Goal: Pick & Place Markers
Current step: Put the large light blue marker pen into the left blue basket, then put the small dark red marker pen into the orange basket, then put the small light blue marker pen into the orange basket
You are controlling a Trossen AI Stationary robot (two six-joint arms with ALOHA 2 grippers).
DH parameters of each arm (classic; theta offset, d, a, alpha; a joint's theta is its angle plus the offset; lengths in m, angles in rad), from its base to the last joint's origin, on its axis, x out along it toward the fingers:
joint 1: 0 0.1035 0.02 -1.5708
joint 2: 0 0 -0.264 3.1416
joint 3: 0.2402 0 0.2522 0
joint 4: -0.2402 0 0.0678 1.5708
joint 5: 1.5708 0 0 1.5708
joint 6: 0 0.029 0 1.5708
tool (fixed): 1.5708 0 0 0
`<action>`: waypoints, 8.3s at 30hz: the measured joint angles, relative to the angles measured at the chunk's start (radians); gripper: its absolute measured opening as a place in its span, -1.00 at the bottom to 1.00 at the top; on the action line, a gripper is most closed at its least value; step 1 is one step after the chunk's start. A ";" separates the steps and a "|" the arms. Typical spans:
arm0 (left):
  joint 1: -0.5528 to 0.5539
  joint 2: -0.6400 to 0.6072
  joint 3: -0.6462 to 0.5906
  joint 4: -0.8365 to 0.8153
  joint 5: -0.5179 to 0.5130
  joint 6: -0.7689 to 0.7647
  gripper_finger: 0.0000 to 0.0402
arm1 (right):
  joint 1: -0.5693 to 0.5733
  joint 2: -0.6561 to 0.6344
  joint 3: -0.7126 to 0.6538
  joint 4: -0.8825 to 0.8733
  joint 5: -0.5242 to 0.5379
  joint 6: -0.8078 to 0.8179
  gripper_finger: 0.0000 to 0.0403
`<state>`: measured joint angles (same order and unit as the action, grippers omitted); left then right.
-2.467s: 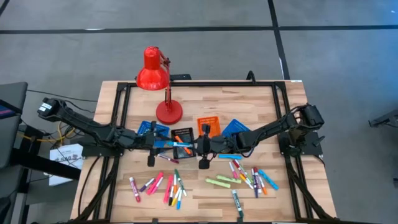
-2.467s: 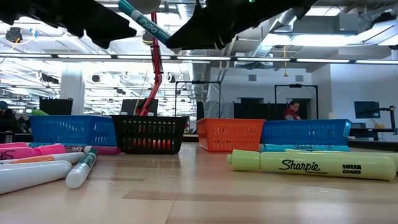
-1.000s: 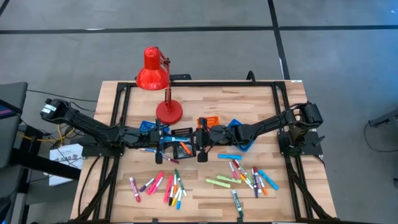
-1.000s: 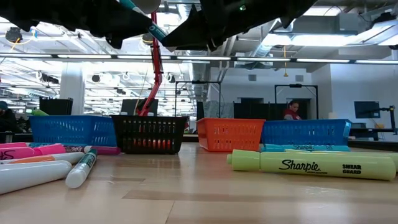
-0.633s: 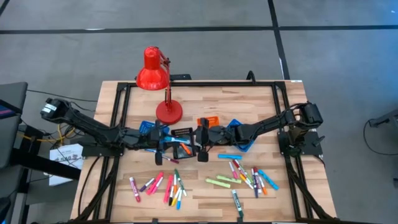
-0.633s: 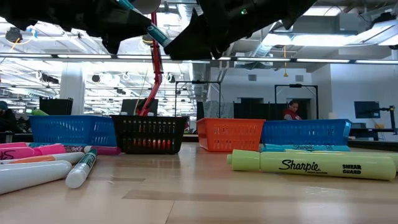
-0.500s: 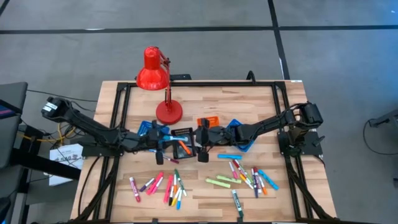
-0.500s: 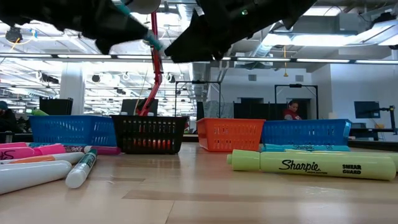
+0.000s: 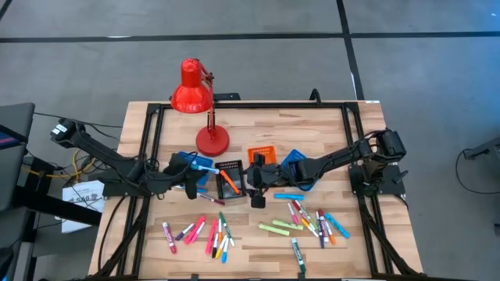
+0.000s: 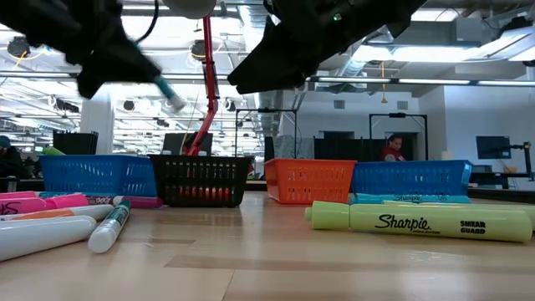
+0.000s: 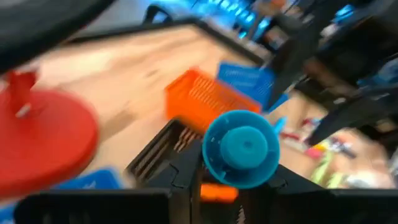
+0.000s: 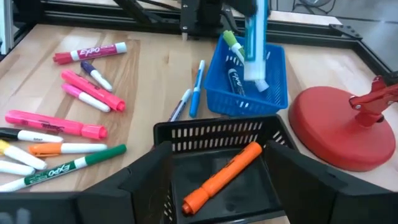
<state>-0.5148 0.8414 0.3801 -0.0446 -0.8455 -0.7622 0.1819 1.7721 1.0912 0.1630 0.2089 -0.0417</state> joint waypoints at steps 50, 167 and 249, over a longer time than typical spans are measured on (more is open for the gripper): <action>-0.026 0.195 0.031 -0.085 0.507 0.403 -0.37 | 0.014 0.000 0.000 0.062 -0.116 -0.010 0.24; 0.091 0.246 0.083 0.198 0.285 0.615 -0.42 | 0.046 -0.223 0.060 -0.580 0.515 0.292 -0.87; -0.212 0.391 0.076 -0.393 0.681 0.163 -0.87 | 0.012 -0.060 0.095 -0.485 0.201 0.269 -0.11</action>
<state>-0.7269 1.2323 0.4565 -0.4375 -0.1645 -0.5992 0.1940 1.7126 1.1866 -0.3220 0.4103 0.2271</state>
